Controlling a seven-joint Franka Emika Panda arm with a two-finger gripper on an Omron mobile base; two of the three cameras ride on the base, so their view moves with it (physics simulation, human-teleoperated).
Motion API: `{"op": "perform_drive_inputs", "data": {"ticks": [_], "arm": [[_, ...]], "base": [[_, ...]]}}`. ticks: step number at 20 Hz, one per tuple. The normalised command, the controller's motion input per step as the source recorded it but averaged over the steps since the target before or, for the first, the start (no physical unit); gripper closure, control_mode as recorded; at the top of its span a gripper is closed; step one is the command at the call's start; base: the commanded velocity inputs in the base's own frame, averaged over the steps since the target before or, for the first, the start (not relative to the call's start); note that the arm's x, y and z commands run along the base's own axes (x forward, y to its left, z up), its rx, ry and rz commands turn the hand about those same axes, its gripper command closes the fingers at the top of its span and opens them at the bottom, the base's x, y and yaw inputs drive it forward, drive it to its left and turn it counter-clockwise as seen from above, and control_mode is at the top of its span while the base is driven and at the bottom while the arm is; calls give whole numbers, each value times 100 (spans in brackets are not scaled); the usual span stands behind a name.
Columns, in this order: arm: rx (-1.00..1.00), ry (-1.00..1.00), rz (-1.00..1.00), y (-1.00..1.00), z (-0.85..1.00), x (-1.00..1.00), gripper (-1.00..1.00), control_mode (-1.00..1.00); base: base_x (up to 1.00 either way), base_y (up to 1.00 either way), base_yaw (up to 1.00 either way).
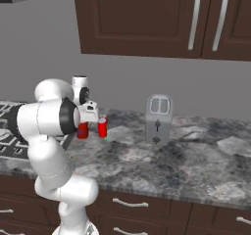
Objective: Four empty soda cans are scattered around the kitchen. Gather all the cans and cluster them next to the stove for recycling.
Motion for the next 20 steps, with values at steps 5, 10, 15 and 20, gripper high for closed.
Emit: {"op": "perform_drive_inputs", "data": {"ticks": [5,10,15,20], "arm": [[0,0,0,3,-43,19,100,-100],[0,1,0,1,-29,8,100,-100],[0,0,0,0,-20,0,100,-100],[0,0,0,0,-4,0,-100,-100]], "base": [[0,0,0],[0,0,0],[0,0,0],[0,0,0]]}}
